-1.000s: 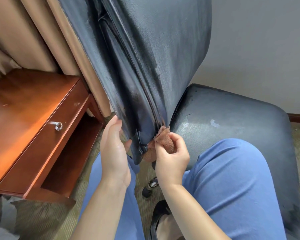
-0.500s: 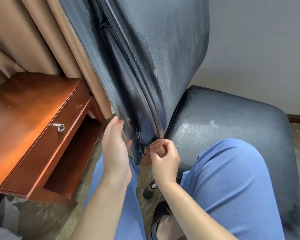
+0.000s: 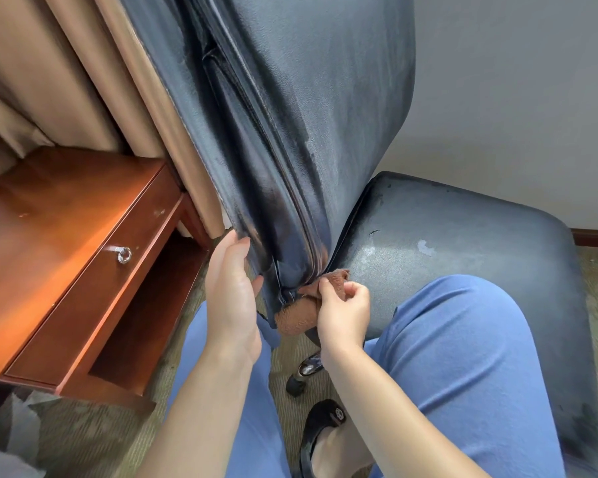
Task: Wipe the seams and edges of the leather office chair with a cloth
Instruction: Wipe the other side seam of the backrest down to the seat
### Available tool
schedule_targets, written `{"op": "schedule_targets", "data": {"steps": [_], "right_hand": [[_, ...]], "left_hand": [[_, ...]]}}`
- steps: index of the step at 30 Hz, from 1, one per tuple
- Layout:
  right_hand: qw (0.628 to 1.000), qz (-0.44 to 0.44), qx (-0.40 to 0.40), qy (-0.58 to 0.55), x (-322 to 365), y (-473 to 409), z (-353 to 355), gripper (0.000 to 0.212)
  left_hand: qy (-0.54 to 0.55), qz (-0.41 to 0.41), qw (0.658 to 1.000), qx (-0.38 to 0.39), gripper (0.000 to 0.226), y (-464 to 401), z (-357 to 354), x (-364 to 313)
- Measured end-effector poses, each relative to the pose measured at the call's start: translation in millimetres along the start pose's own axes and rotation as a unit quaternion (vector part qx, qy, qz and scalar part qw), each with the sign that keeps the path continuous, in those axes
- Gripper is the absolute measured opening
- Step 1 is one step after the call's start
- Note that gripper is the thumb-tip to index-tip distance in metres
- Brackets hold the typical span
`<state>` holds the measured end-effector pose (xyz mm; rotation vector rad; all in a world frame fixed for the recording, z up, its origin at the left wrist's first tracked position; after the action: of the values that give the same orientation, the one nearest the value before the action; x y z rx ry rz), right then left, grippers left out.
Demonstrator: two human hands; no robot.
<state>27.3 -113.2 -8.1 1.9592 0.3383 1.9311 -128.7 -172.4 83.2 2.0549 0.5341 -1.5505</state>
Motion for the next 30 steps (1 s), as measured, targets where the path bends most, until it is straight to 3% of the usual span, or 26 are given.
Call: {"op": "schedule_targets", "data": {"steps": [5,11,15,24,30], "right_hand": [[0.996,0.056,0.013,-0.064,23.0,14.8,0.0,0.009],[0.99,0.118,0.028,-0.077,26.8,32.3,-1.2,0.028],[0.981,0.169,0.044,-0.079,36.4,39.6,-1.3,0.024],[0.962,0.266,0.006,0.068,48.9,34.9,-5.9,0.016],[0.953,0.282,0.003,0.112,50.6,31.4,-5.5,0.014]], "left_hand": [[-0.003,-0.002,1.0,0.003,0.035,0.8,-1.7,-0.5],[-0.002,-0.006,1.0,0.001,0.034,2.3,-2.3,-0.7],[-0.005,-0.001,1.0,-0.001,0.037,0.1,1.0,2.2],[-0.008,-0.005,1.0,-0.004,0.034,3.1,-1.7,-2.1],[-0.018,-0.024,0.999,0.009,0.031,7.9,-9.3,-10.5]]}}
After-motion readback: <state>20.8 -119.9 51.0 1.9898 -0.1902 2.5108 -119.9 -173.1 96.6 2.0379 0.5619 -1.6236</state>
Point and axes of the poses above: each hand's wrist, its own y-axis away from the middle knuckle, its own z-axis out of the back of the hand, x = y × z, the point moved 8 cm from there along -y, towards the middle knuckle, and after that the axes turned 8 degrees about x, right-handed, at the moved point
